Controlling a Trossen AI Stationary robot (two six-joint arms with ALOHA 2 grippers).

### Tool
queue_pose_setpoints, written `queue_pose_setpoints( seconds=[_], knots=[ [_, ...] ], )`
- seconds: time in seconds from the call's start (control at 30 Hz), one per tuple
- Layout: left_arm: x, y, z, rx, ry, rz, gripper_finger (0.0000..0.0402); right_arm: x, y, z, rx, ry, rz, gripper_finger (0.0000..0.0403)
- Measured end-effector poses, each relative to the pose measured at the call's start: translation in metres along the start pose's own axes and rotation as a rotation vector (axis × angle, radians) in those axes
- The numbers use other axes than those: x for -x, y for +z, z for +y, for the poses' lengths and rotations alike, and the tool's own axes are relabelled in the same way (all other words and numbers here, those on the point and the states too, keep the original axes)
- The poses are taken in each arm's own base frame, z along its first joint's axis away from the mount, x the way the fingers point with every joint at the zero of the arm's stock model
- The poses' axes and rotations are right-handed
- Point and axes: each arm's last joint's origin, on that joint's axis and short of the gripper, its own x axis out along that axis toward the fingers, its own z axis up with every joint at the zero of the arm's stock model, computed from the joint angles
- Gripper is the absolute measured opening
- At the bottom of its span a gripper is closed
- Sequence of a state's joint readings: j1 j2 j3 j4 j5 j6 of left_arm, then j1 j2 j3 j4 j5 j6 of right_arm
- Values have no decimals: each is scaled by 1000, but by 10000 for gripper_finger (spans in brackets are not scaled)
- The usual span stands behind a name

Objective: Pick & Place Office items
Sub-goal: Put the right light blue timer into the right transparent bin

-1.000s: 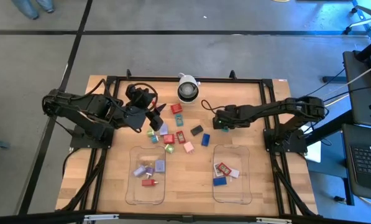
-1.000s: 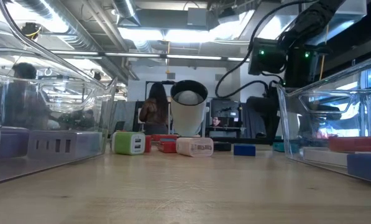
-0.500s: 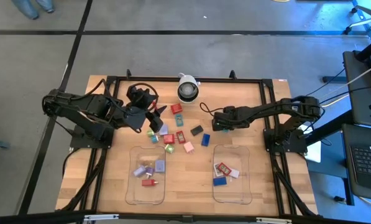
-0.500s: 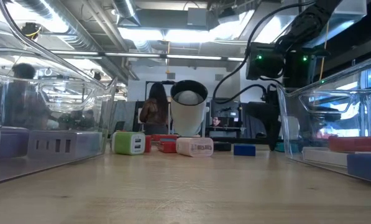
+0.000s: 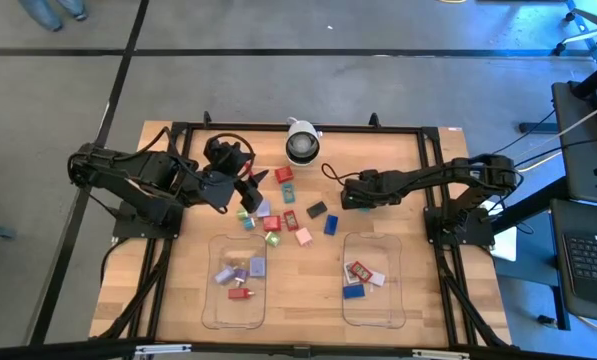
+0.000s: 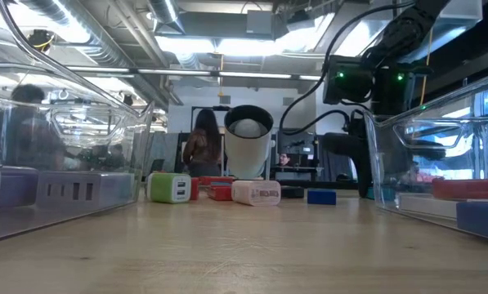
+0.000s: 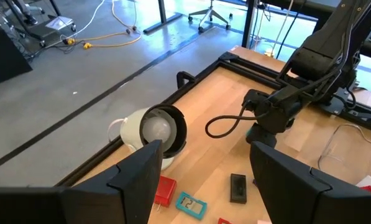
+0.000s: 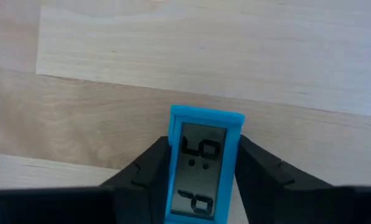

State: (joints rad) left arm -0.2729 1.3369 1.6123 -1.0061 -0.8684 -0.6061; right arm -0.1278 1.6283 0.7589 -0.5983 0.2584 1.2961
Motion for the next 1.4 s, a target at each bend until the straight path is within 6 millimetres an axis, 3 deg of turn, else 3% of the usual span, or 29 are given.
queue_pose_setpoints(
  seconds=[0.2, 0.43, 0.7, 1.03, 1.2, 1.4],
  knots=[
    [0, 0, 0, 7, 0, 0, 239, 10, 2, -2, -14, 51, 9, 145],
    [0, 0, 0, 10, 0, 0, 239, 55, 11, -8, -51, 238, -125, 145],
    [0, 0, 0, 9, 0, 0, 239, 126, 16, -3, 51, 694, -422, 148],
    [0, 0, 0, 9, 0, -1, 239, 204, 5, 7, 358, 1260, -834, 153],
    [0, 0, 0, 9, 0, -1, 239, 224, -6, 7, 516, 1421, -970, 153],
    [0, 0, 0, 9, 0, -1, 239, 233, -16, 6, 563, 1489, -1019, 153]
  ],
)
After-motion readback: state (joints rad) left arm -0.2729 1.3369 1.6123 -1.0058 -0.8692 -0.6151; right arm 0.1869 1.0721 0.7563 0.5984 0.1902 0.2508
